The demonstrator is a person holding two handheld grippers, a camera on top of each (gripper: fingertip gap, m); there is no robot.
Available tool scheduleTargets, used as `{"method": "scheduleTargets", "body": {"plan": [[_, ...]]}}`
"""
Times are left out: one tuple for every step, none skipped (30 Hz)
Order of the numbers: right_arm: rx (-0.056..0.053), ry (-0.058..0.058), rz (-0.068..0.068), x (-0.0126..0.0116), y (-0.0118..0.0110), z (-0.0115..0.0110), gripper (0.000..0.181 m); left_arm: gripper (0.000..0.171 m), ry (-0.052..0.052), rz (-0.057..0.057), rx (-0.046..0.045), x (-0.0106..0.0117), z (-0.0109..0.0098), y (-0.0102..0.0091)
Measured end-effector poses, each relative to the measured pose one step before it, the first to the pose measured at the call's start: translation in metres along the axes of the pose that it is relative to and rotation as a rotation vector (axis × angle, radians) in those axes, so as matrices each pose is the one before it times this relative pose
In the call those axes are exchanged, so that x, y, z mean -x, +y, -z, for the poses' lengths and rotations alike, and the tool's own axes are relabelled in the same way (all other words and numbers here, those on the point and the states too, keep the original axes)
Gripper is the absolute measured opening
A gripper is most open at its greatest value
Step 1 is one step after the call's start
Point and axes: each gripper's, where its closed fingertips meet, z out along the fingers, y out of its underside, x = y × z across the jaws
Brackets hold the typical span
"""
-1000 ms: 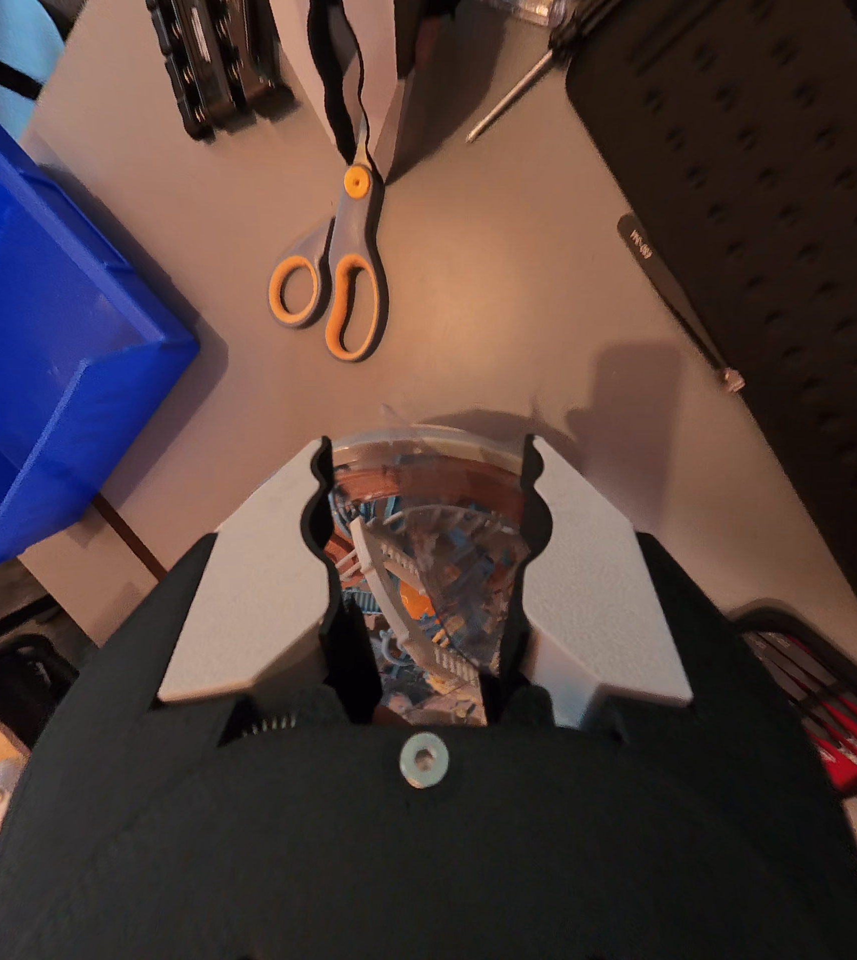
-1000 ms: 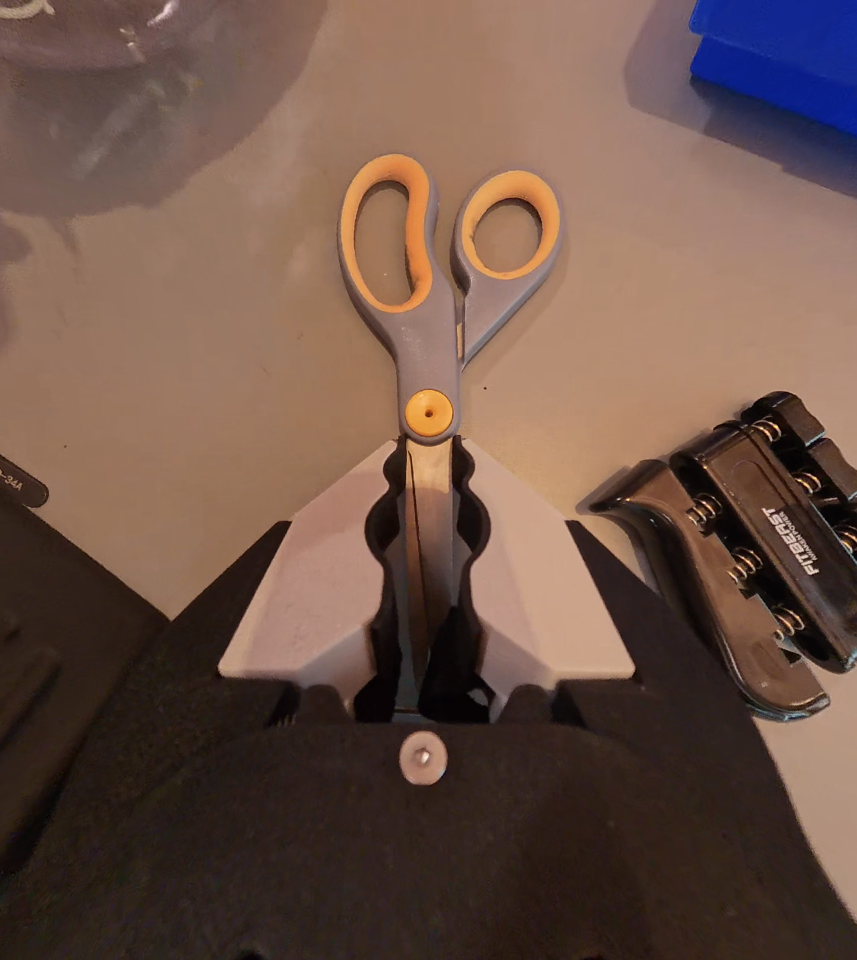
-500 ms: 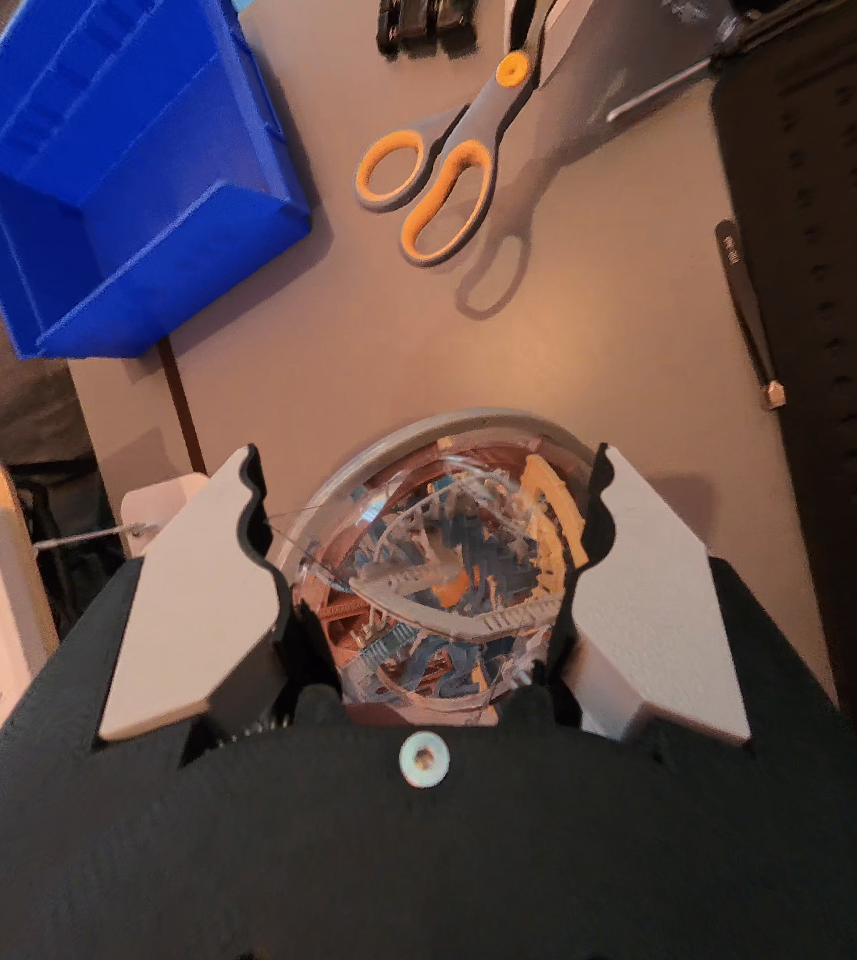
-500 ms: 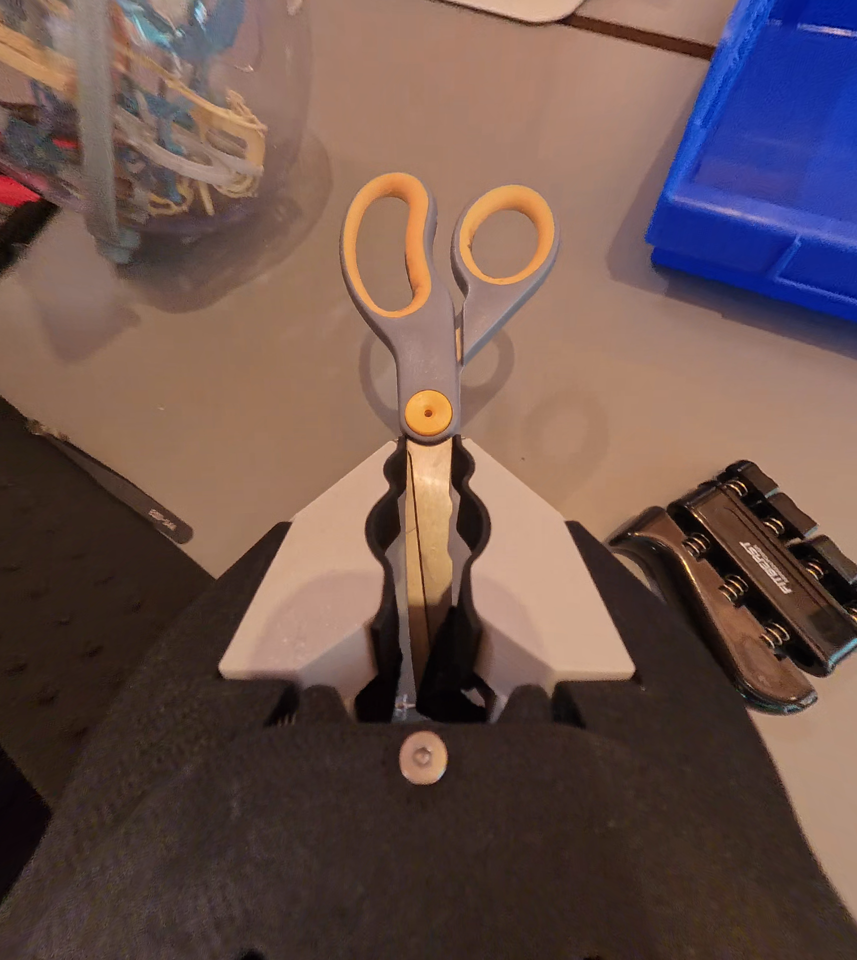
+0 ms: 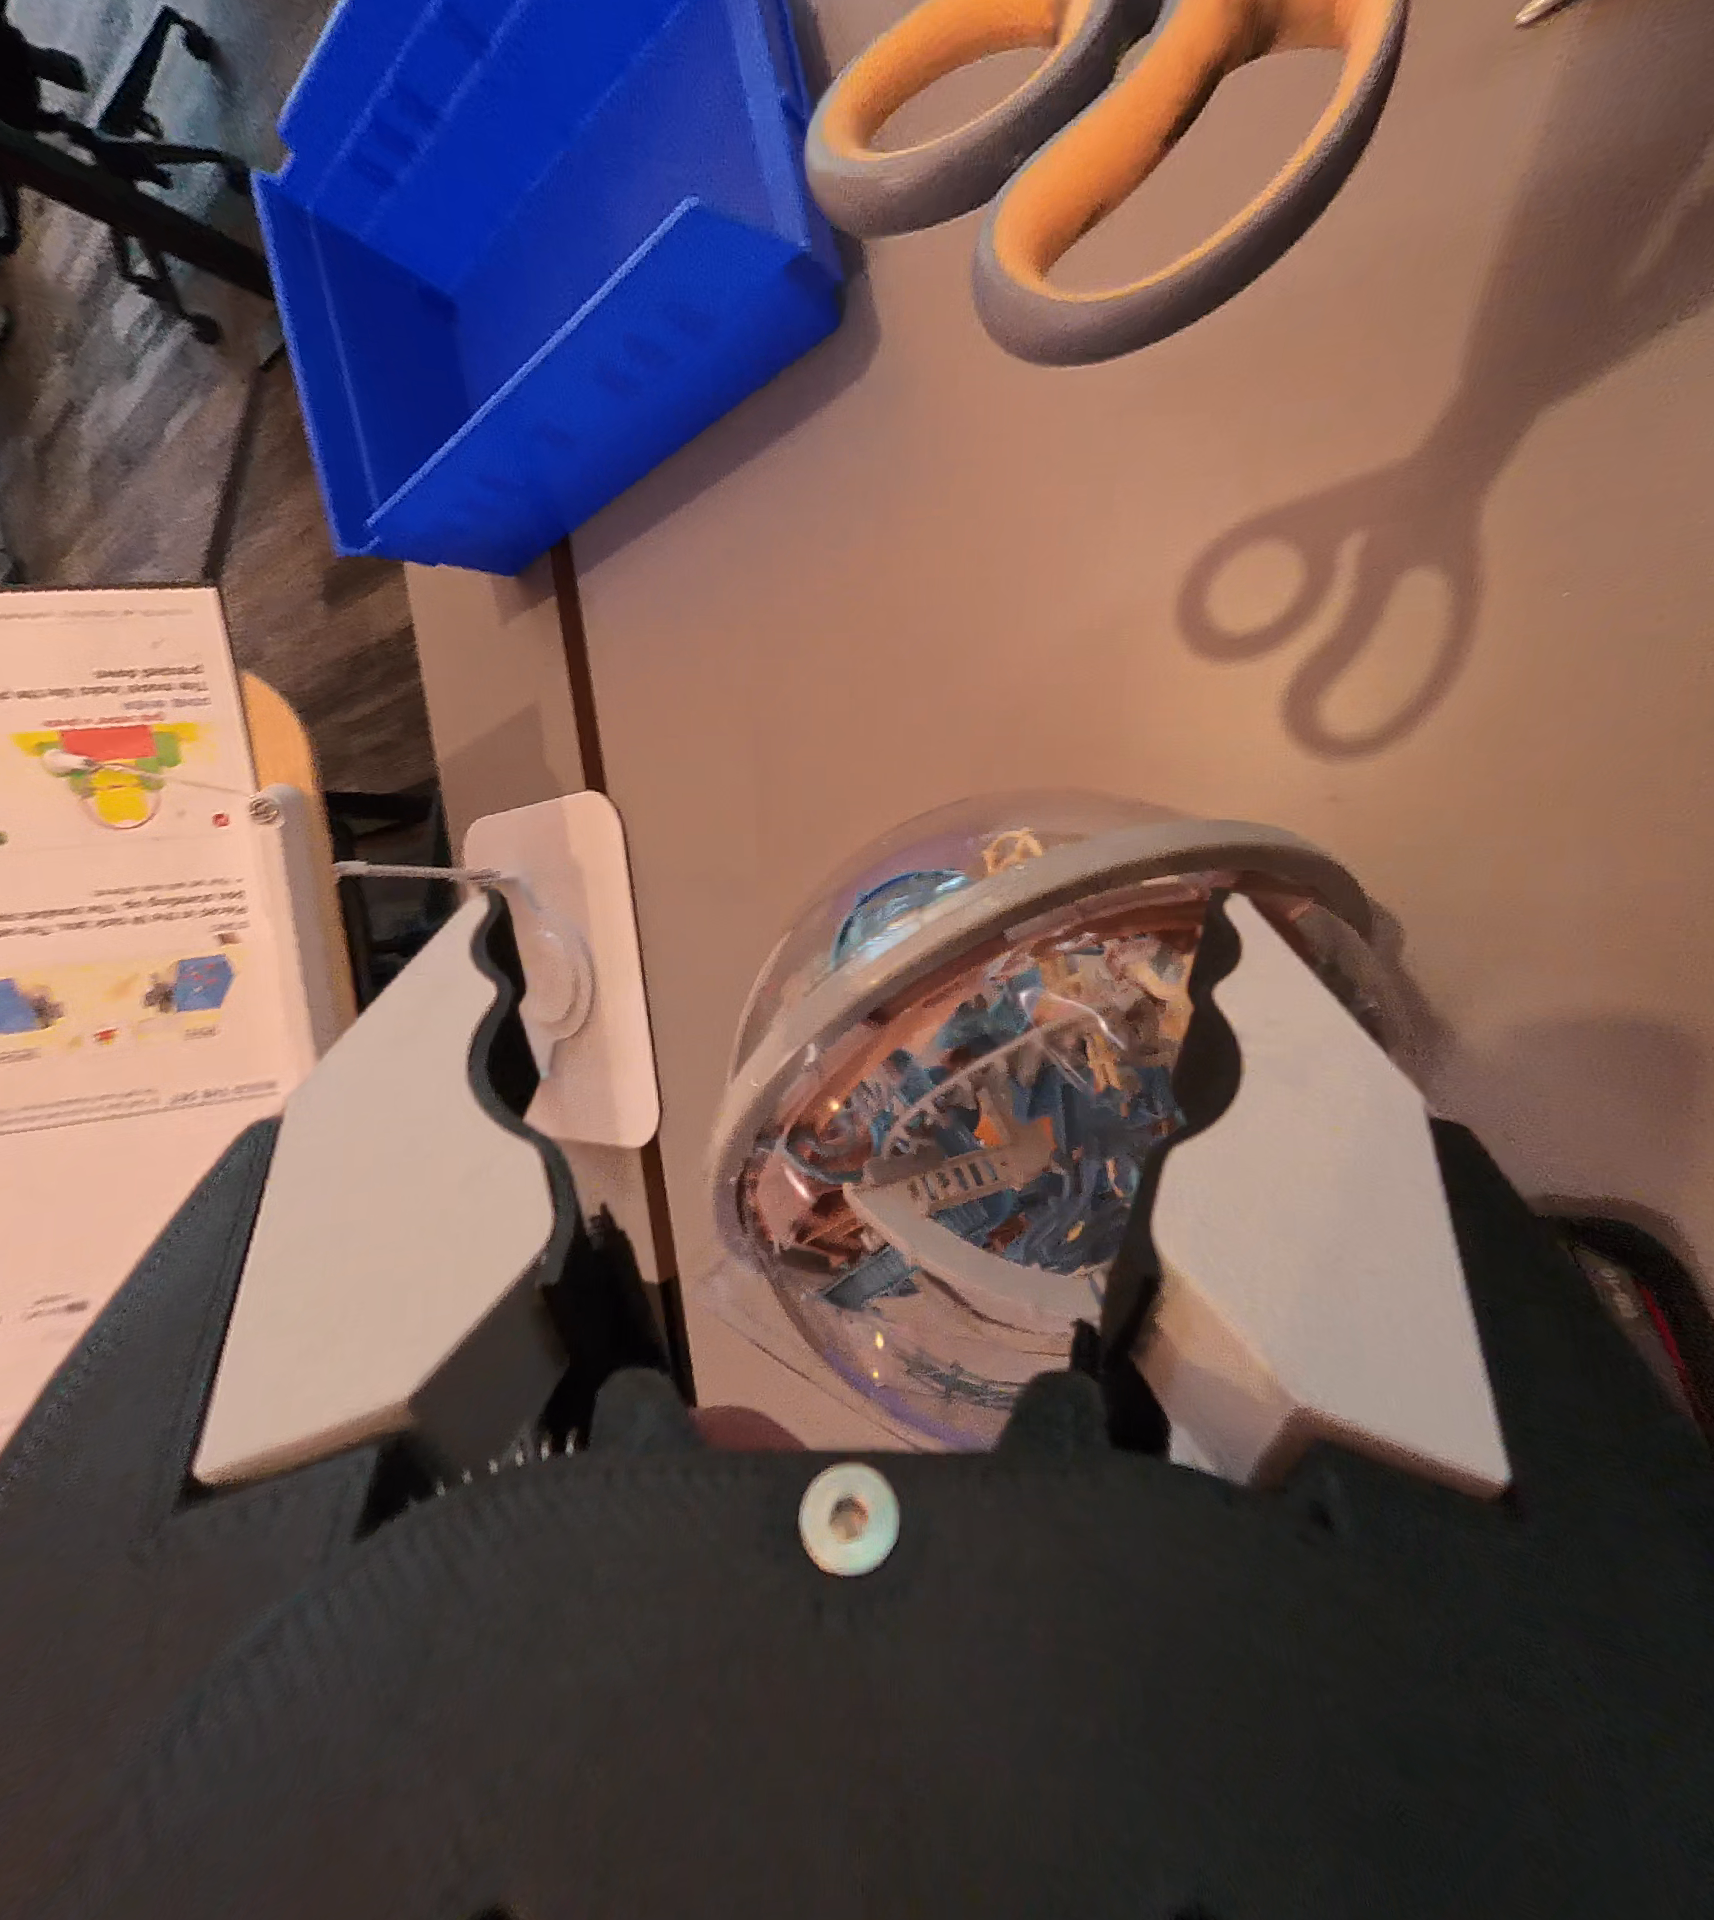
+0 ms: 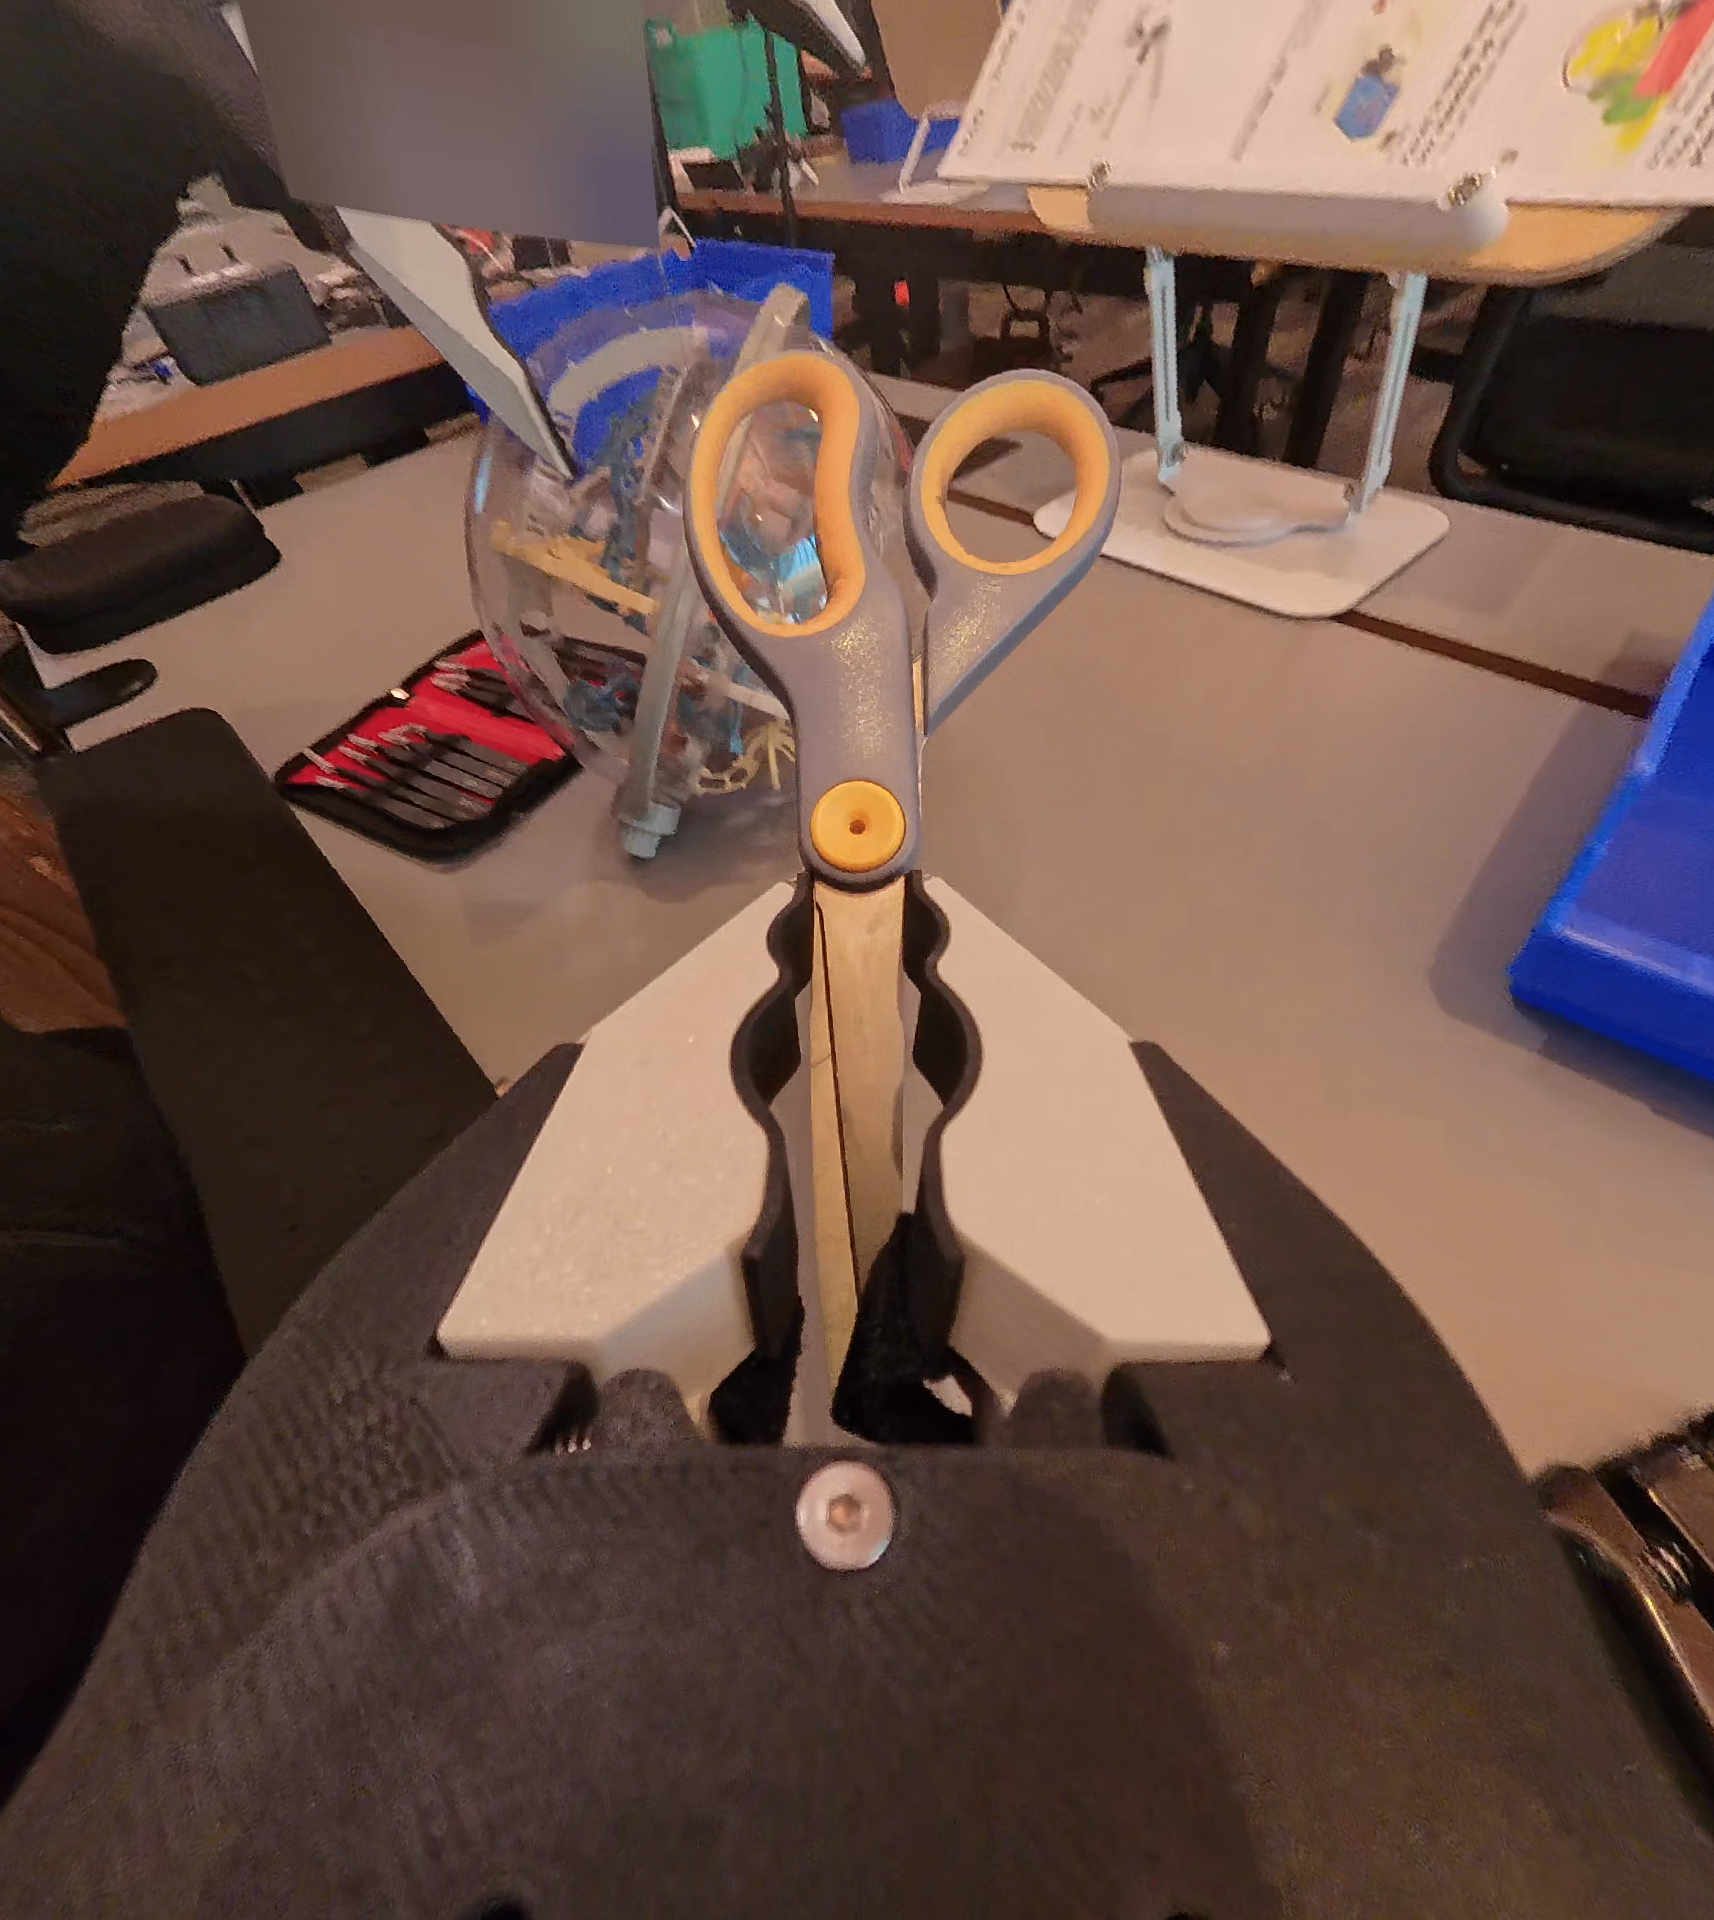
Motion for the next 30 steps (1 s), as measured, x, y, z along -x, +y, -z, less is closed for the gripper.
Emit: {"method": "scheduleTargets", "body": {"plan": [[-0.0128, -0.0033, 0.0128, 0.00406, -0.00502, -0.00314, 0.014, 0.124, -0.0056, 0.0116, 0.00671, 0.00214, 0.00568, 0.00081], [-0.0119, 0.0019, 0.0181, 0.00374, -0.0052, -0.00365, 0.014, 0.121, -0.0007, 0.0268, -0.00867, 0.00277, 0.00741, -0.00046], [-0.0177, -0.0005, 0.0189, 0.00425, -0.00614, -0.00402, 0.013, 0.113, -0.0101, 0.0386, -0.03374, 0.00467, 0.00885, -0.00372], [-0.0228, -0.0032, 0.0153, 0.00448, -0.00705, -0.00452, 0.013, 0.101, 0.0225, 0.0621, -0.04687, -0.00001, 0.00815, -0.00528], [-0.0231, 0.0004, 0.0163, 0.00398, -0.00712, -0.00514, 0.014, 0.099, 0.0485, 0.0677, -0.05152, -0.00527, 0.00686, -0.00592], [-0.0214, 0.0036, 0.0281, 0.00394, -0.00705, -0.00554, 0.014, 0.094, 0.0496, 0.0693, -0.06662, -0.00709, 0.00634, -0.00786], [-0.0197, 0.0028, 0.0357, 0.00398, -0.0068, -0.00543, 0.014, 0.086, 0.0365, 0.0763, -0.0595, -0.00522, 0.00509, -0.00643], [-0.0196, 0.0045, 0.029, 0.00326, -0.00678, -0.00527, 0.014, 0.085, 0.0327, 0.0631, -0.04326, -0.00538, 0.00423, -0.00314], [-0.0243, 0.0084, 0.0247, 0.00253, -0.00719, -0.00486, 0.014, 0.083, 0.0243, 0.0574, -0.05151, -0.00428, 0.00409, -0.00322], [-0.0256, 0.0051, 0.0297, 0.00326, -0.00756, -0.00474, 0.014, 0.076, 0.0262, 0.0622, -0.04816, -0.00405, 0.00295, -0.00206], [-0.022, 0.0027, 0.0277, 0.00355, -0.00692, -0.0044, 0.013, 0.071, 0.0255, 0.0533, -0.03353, -0.00417, 0.00165, 0.00021], [-0.0235, 0.006, 0.0207, 0.00299, -0.00701, -0.00408, 0.013, 0.069, -0.0065, 0.0297, -0.03084, -0.00017, 0.0017, 0.00001], [-0.0235, 0.0097, 0.0212, 0.00226, -0.0069, -0.00329, 0.013, 0.067, 0.0025, 0.0183, -0.03054, -0.00171, 0.00224, -0.00103], [-0.0153, 0.0163, 0.0252, 0.00072, -0.00539, -0.0029, 0.014, 0.061, 0.0214, 0.0268, -0.0336, -0.00401, 0.00248, -0.00265], [-0.0126, 0.0198, 0.0247, -0.00041, -0.00445, -0.00216, 0.014, 0.054, 0.0151, 0.0241, -0.04479, -0.00317, 0.00281, -0.005], [-0.0173, 0.0164, 0.0174, -0.00042, -0.00496, -0.00142, 0.014, 0.05, 0.0083, 0.0234, -0.03564, -0.00192, 0.00213, -0.00395], [-0.0135, 0.0138, 0.0091, -0.00066, -0.00416, -0.00112, 0.013, 0.047, 0.0129, 0.0095, -0.03087, -0.00304, 0.00197, -0.00394], [-0.0048, 0.02, 0.0145, -0.00102, -0.00296, -0.00117, 0.013, 0.045, 0.0009, -0.0032, -0.02724, -0.0018, 0.00158, -0.00382], [0.0019, 0.0318, 0.032, -0.00146, -0.00218, -0.00107, 0.014, 0.042, -0.0247, -0.0151, -0.04727, 0.00111, 0.00209, -0.00692], [0.0038, 0.0353, 0.034, -0.0018, -0.0021, -0.0008, 0.014, 0.039, 0.0007, -0.0181, -0.03489, -0.00302, 0.0009, -0.00461], [0.0032, 0.0244, 0.0155, -0.00173, -0.00187, -0.0007, 0.014, 0.044, 0.0195, -0.0043, -0.00909, -0.00438, 0.00044, -0.0006], [0.0037, 0.017, 0.0094, -0.00161, -0.00121, -0.00088, 0.014, 0.055, 0.0081, 0.0202, -0.01961, -0.0012, 0.00082, -0.00231], [0.0079, 0.0175, 0.0193, -0.00119, -0.0002, -0.00103, 0.014, 0.06, 0.0463, 0.0215, -0.03992, -0.00674, 0.00135, -0.00541], [0.0098, 0.0091, 0.0149, -0.00015, 0.00066, -0.00131, 0.014, 0.065, 0.0382, 0.0156, -0.02334, -0.00547, 0.00117, -0.00406], [0.0018, -0.0059, -0.0099, 0.00086, 0.00065, -0.00138, 0.014, 0.071, -0.0214, -0.0026, -0.02116, 0.00289, 0.00209, -0.00428], [0.0002, -0.0064, -0.0176, 0.00045, 0.0011, -0.00116, 0.014, 0.072, -0.0068, -0.0131, -0.02288, 0.00017, 0.00249, -0.00429], [0.0038, 0.005, 0.0003, -0.00079, 0.00149, -0.00058, 0.014, 0.073, 0.0096, -0.0042, -0.00136, -0.00247, 0.00091, -0.00057], [0.0001, 0.0066, 0.0059, -0.00071, 0.00041, 0.00008, 0.014, 0.071, -0.018, -0.0071, 0.0046, 0.00146, -0.00069, 0.00071], [-0.0053, 0.0005, -0.0027, 0.0005, -0.00104, 0.00018, 0.014, 0.059, -0.0159, -0.0132, -0.00832, 0.00057, -0.00143, -0.00087], [-0.0074, -0.001, 0.0025, 0.00149, -0.00199, 0.0, 0.014, 0.054, -0.0122, 0.0032, 0.00651, 0.00094, -0.00327, 0.0011]]}}
